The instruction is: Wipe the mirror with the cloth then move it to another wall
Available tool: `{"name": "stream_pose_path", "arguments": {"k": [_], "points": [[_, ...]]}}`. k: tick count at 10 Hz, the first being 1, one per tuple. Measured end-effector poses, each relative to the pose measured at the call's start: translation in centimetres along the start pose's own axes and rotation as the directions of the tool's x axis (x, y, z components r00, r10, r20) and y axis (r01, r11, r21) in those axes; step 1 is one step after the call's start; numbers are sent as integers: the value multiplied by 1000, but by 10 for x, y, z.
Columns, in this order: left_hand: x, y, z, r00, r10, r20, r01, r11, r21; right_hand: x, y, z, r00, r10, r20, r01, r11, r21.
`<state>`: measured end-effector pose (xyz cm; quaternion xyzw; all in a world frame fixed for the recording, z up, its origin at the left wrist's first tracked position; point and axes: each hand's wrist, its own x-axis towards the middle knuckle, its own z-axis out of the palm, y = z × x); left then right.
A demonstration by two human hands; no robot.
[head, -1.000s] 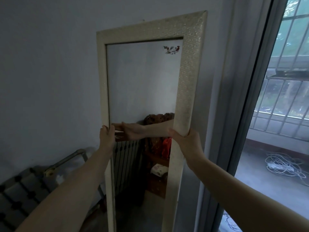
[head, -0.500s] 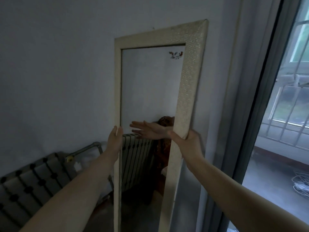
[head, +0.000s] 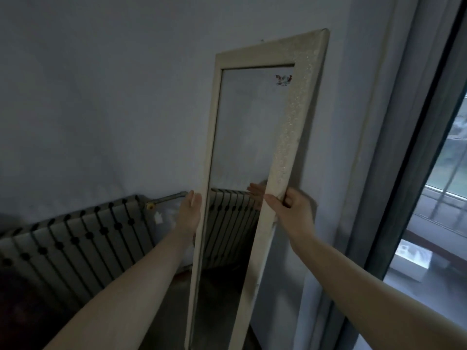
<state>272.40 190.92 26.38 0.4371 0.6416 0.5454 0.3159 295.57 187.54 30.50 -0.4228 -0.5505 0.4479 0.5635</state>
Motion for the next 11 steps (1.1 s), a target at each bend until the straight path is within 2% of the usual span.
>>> {"name": "stream_pose_path", "arguments": {"k": [3,5,7,9,11], "points": [[-71,10,-18,992,-20,-122,19,1000,-7,-18,-1,-18,996,27,80,-27,1000,-3],[-103,7,-39,990,13,-139,-10,1000,19,-30,-4,-22,995,26,92,-28,999,20],[-118,17,-68,975,42,-220,-14,992,125,-46,-12,-19,999,-14,41,12,999,49],[-125,21,-97,972,111,-209,-54,964,260,-59,-21,-9,997,-76,-27,75,997,-33],[-128,31,-128,963,158,-216,-82,943,323,-75,-48,4,985,-163,-50,160,985,-71]]}}
